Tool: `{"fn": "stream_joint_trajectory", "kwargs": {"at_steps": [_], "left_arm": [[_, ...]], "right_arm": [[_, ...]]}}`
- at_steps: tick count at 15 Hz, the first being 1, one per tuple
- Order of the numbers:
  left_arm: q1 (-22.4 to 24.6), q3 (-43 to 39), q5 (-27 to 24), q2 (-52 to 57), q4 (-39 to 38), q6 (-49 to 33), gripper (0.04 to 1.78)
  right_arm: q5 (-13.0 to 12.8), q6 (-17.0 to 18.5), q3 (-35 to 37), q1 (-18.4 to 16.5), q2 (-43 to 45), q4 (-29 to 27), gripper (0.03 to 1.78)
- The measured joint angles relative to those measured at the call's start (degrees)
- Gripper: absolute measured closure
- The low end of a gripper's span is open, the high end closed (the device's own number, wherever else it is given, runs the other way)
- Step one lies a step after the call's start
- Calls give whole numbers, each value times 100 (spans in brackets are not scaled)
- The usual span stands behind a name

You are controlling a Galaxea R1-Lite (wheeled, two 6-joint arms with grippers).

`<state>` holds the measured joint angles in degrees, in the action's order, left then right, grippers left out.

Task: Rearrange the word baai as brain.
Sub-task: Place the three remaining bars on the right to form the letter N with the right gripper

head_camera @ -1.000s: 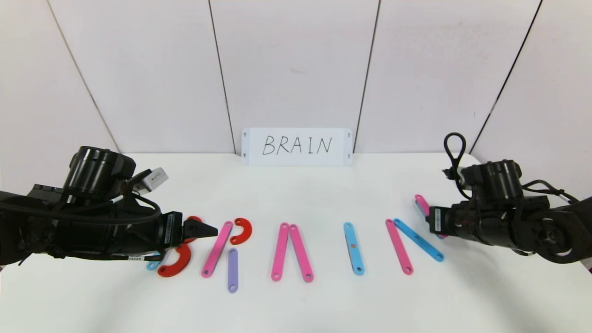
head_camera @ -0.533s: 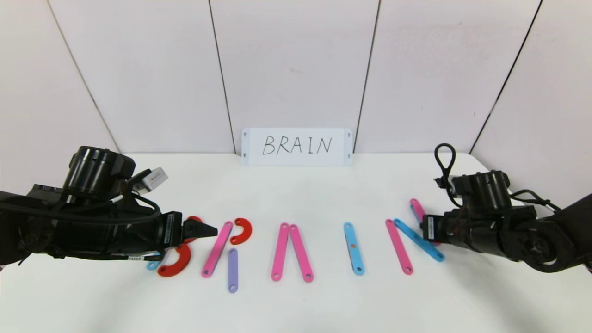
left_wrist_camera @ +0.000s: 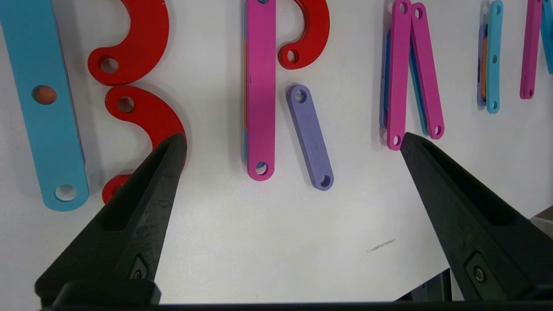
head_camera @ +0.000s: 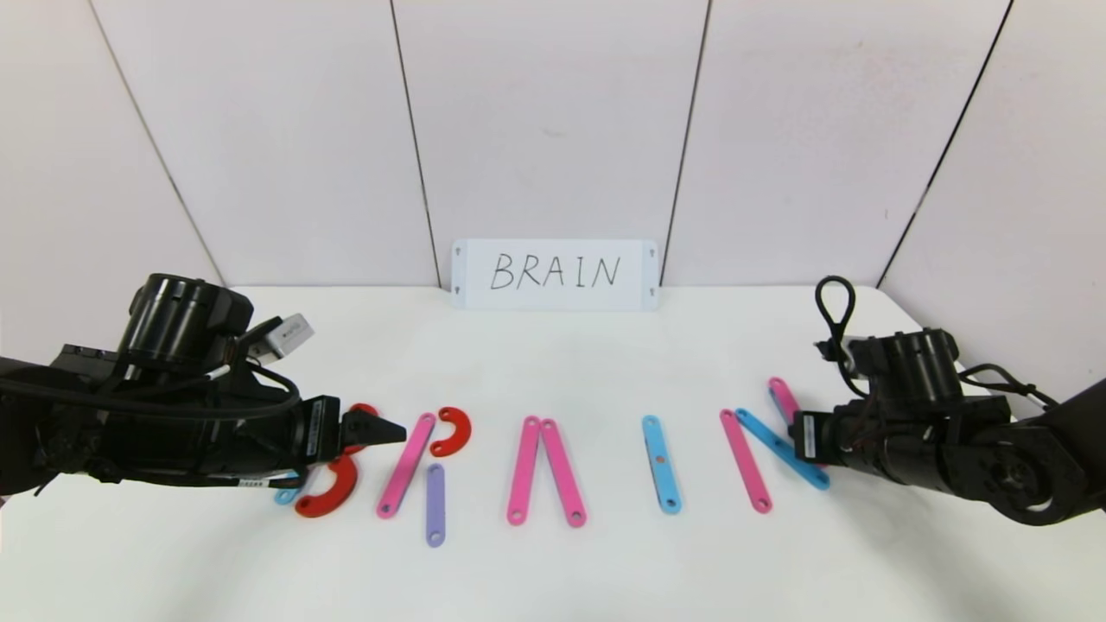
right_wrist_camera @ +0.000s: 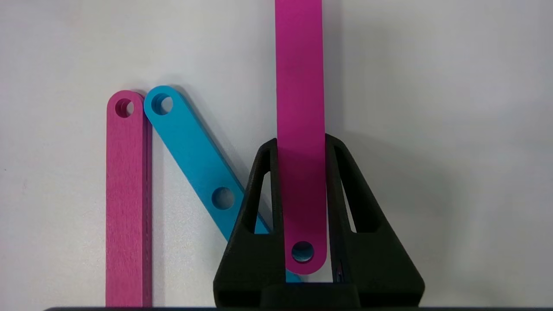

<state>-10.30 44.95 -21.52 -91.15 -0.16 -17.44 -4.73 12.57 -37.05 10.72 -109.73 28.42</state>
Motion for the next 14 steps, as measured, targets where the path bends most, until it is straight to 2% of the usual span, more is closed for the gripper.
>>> {"fn": "stream_joint_trajectory", "kwargs": {"at_steps": [14], "left_arm": [[-13,-22,2,0,-17,0,8]], "right_arm": [[24,20,406,-5,396,-24,151]]}}
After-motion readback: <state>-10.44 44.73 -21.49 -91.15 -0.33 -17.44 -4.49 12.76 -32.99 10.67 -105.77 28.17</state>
